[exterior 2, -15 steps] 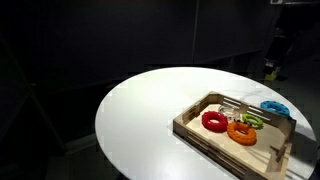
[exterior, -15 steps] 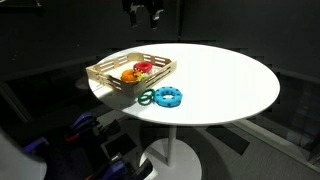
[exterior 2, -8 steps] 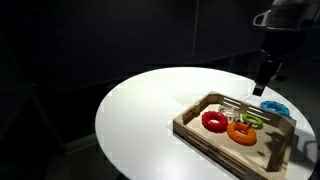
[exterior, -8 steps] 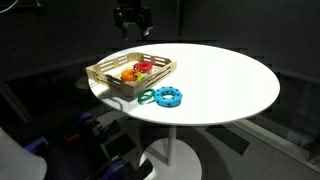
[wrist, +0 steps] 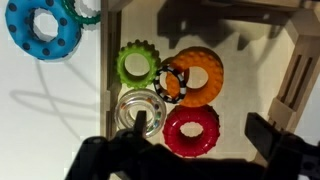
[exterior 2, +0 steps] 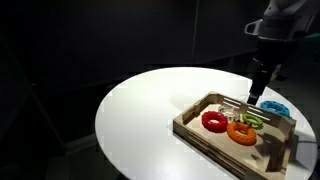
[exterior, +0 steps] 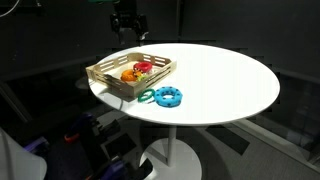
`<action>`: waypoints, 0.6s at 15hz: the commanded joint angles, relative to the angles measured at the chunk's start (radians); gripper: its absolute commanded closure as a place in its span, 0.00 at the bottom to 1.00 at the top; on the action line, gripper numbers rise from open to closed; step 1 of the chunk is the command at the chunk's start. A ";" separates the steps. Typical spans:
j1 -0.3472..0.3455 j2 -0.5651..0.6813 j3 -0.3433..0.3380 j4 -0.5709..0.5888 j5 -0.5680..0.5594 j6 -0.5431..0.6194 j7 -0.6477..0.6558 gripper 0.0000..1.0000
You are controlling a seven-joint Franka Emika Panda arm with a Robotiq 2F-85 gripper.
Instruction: Put the red ring on top of the blue ring
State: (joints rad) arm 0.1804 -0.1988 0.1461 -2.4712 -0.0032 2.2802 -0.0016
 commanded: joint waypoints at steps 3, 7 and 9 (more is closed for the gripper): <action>-0.003 0.009 0.009 0.004 0.001 0.020 0.000 0.00; 0.007 0.051 0.026 0.021 -0.010 0.094 -0.001 0.00; 0.014 0.081 0.037 0.033 -0.013 0.135 -0.006 0.00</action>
State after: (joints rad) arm 0.1891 -0.1619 0.1687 -2.4677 -0.0038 2.3717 -0.0017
